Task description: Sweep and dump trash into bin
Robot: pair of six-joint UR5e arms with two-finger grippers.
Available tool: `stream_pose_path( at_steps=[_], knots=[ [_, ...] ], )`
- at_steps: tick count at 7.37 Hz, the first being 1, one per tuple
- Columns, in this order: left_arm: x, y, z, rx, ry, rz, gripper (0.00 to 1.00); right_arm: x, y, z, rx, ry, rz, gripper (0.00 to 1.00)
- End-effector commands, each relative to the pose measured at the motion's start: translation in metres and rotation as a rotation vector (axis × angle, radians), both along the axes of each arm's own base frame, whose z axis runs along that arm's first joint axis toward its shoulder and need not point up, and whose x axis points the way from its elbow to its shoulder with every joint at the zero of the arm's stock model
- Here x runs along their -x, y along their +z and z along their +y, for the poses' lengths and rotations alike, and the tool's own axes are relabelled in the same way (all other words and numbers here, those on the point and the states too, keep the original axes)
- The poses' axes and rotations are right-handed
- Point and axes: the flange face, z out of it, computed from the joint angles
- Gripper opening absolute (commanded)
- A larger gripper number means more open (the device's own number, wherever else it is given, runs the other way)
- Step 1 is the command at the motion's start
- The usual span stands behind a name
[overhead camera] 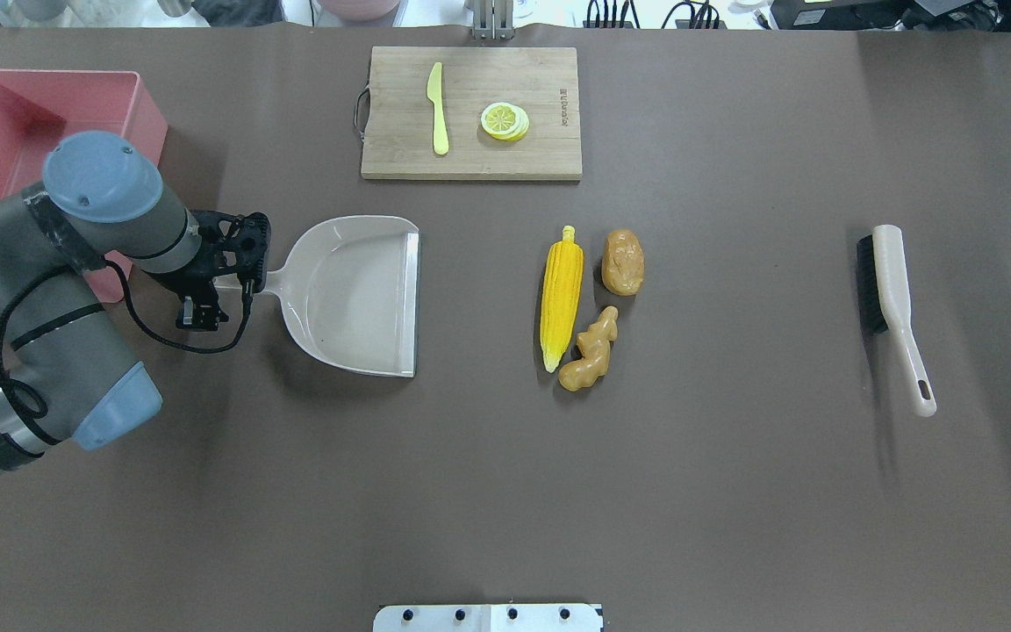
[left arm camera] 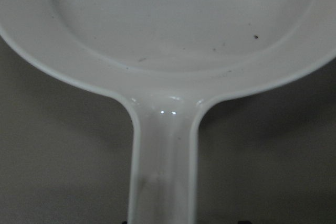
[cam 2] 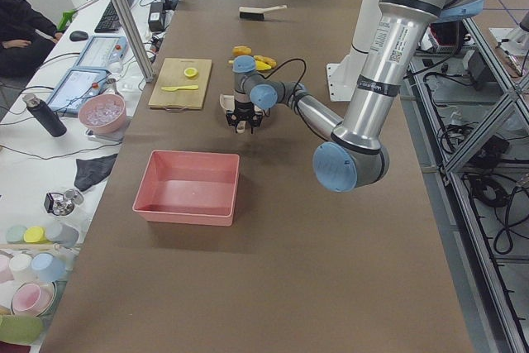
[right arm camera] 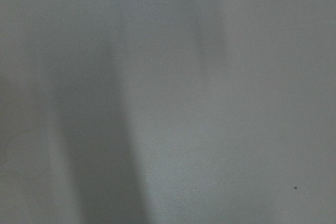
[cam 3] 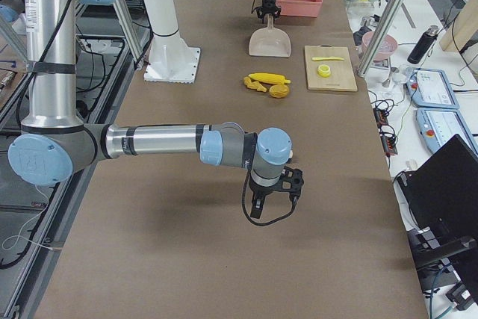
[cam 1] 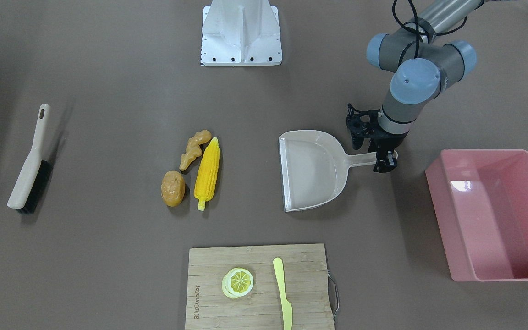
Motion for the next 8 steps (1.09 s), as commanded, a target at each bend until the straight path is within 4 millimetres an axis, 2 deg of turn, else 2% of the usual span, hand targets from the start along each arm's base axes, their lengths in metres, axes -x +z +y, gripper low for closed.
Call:
stream_pose_path(
  at_steps=[1,4,5,6,7,8],
  knots=[
    [0.001,-0.006,-0.002,-0.009,-0.004,0.007,0.66,0.0,0.0,0.0,0.002,0.0,0.0,1.0],
    [0.008,-0.008,-0.007,-0.011,-0.016,0.009,0.65,0.0,0.0,0.0,0.003,0.001,-0.001,1.0],
    [0.012,-0.009,-0.008,-0.012,-0.023,0.01,0.56,0.001,0.0,0.0,0.003,0.0,-0.006,1.0],
    [0.019,-0.01,-0.011,-0.015,-0.034,0.012,0.34,0.001,0.001,0.0,0.004,0.001,-0.008,1.0],
    [0.026,-0.008,-0.015,-0.013,-0.046,0.009,0.0,0.001,0.001,0.0,0.004,0.001,-0.008,1.0],
    [0.028,-0.009,-0.016,-0.013,-0.051,0.011,0.0,0.001,0.001,0.0,0.006,0.001,-0.008,1.0]
  ],
)
